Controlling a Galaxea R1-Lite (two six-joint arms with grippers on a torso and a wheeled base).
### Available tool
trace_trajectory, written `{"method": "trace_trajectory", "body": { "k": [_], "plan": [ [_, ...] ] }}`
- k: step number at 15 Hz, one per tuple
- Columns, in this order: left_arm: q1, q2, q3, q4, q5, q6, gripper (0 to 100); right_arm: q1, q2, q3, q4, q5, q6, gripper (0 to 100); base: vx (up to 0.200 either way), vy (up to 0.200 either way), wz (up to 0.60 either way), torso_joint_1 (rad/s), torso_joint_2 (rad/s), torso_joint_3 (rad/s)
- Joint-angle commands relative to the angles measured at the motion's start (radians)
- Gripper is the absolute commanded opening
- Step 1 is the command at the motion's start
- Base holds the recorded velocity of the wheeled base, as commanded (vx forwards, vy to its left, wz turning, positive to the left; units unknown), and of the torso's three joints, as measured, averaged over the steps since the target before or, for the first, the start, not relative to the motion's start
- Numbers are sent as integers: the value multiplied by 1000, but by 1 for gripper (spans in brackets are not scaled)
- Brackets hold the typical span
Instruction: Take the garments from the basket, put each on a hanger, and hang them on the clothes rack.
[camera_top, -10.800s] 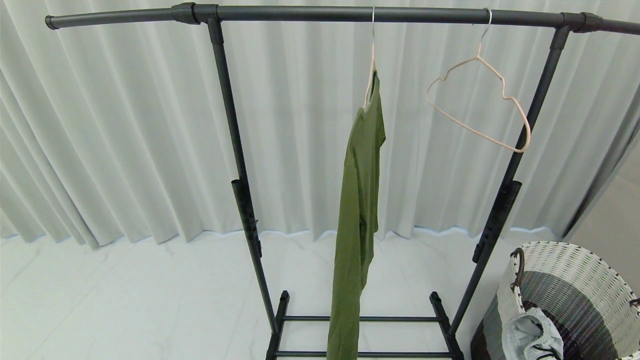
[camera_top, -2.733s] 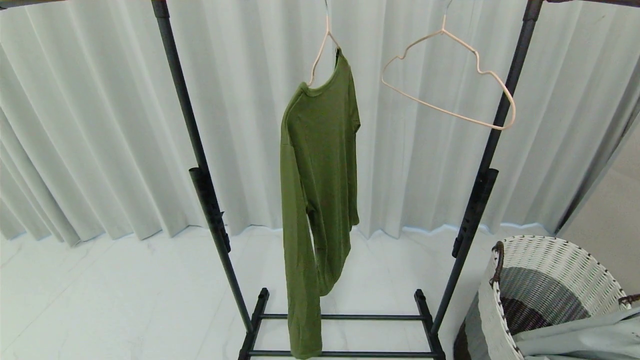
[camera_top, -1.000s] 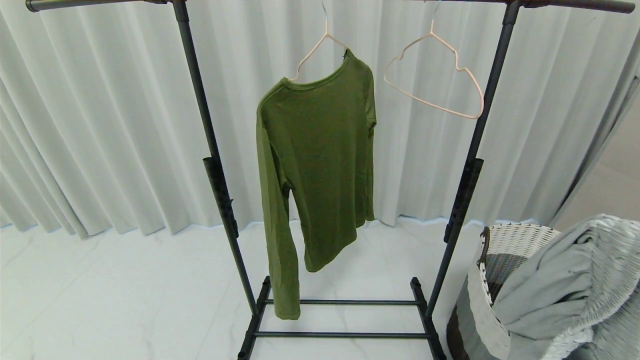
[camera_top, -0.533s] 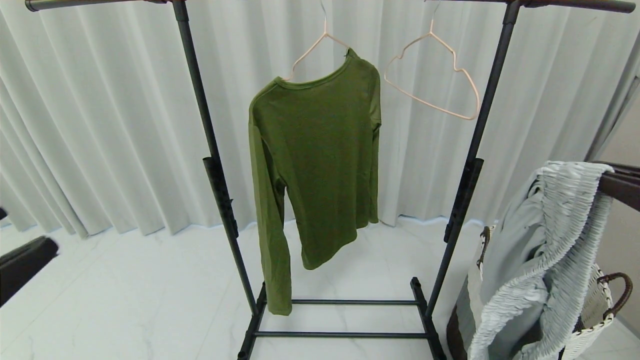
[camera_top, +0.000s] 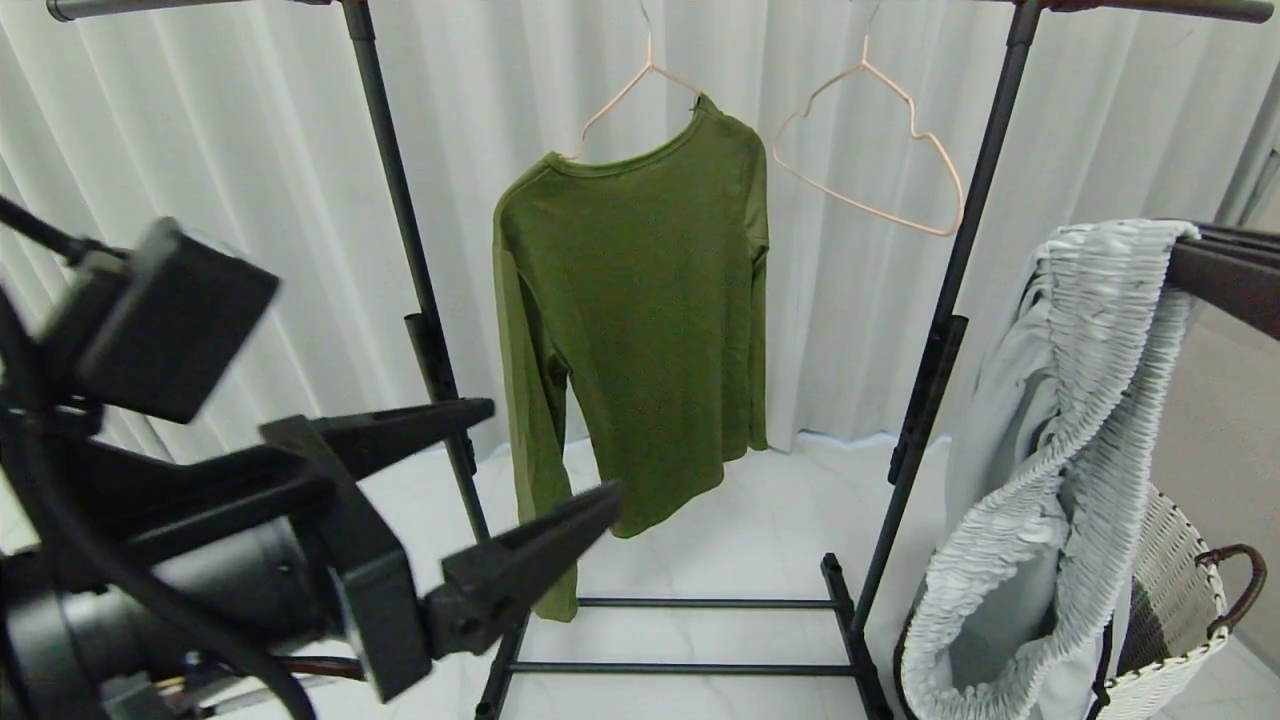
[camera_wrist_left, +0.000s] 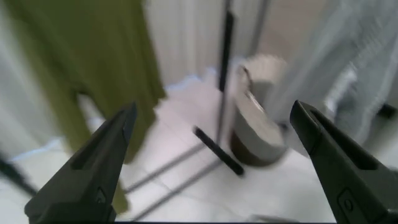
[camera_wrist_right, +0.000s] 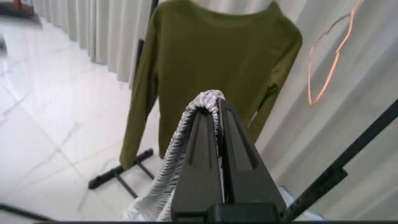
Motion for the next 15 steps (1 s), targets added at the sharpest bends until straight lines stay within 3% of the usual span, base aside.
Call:
{"method": "trace_trajectory", "body": {
  "k": [1, 2, 3, 11, 15],
  "plan": [
    [-72, 119, -22, -3, 1, -51, 100, 4, 24, -5, -15, 1, -1, 0, 0, 0, 0, 0, 0, 0],
    [-121, 175, -43, -14, 2, -131, 100, 21, 42, -24, -35, 1, 0, 0, 0, 0, 0, 0, 0, 0],
    [-133, 215, -43, -45, 4, -159, 100, 32, 50, -37, -37, 1, 2, 0, 0, 0, 0, 0, 0, 0],
    [-173, 425, -62, -246, 5, -202, 100, 96, 136, -110, -78, 2, 3, 0, 0, 0, 0, 0, 0, 0],
    [-170, 504, -65, -309, 31, -361, 100, 132, 131, -114, -78, 4, 3, 0, 0, 0, 0, 0, 0, 0]
  ]
}}
